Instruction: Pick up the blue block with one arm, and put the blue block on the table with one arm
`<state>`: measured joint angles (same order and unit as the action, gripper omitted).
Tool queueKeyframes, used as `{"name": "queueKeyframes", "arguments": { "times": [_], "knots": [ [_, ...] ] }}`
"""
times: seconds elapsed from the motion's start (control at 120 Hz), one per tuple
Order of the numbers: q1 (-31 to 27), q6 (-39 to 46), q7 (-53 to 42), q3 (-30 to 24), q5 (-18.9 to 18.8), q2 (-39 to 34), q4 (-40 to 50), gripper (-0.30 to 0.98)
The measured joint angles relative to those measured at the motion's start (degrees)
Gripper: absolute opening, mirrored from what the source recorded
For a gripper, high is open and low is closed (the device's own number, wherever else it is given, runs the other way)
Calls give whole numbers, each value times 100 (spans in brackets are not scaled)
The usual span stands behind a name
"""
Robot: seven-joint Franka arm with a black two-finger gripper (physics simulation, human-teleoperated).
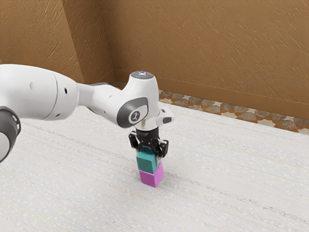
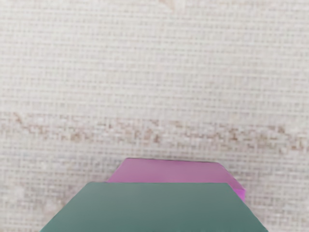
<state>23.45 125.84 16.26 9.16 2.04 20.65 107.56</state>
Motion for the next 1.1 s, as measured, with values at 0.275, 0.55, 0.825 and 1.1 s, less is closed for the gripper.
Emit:
{"name": "queueKeyframes", "arguments": {
  "times": [0.275,0.55,0.825,1.1],
  "knots": [
    [-15,-69,25,-1,-86,-36,-47,41],
    [-16,-92,62,-1,-118,-31,-49,39],
    [-88,-364,104,5,-149,46,-655,34],
    [-813,-923,62,-543,-189,1670,-2518,33]
  ]
}}
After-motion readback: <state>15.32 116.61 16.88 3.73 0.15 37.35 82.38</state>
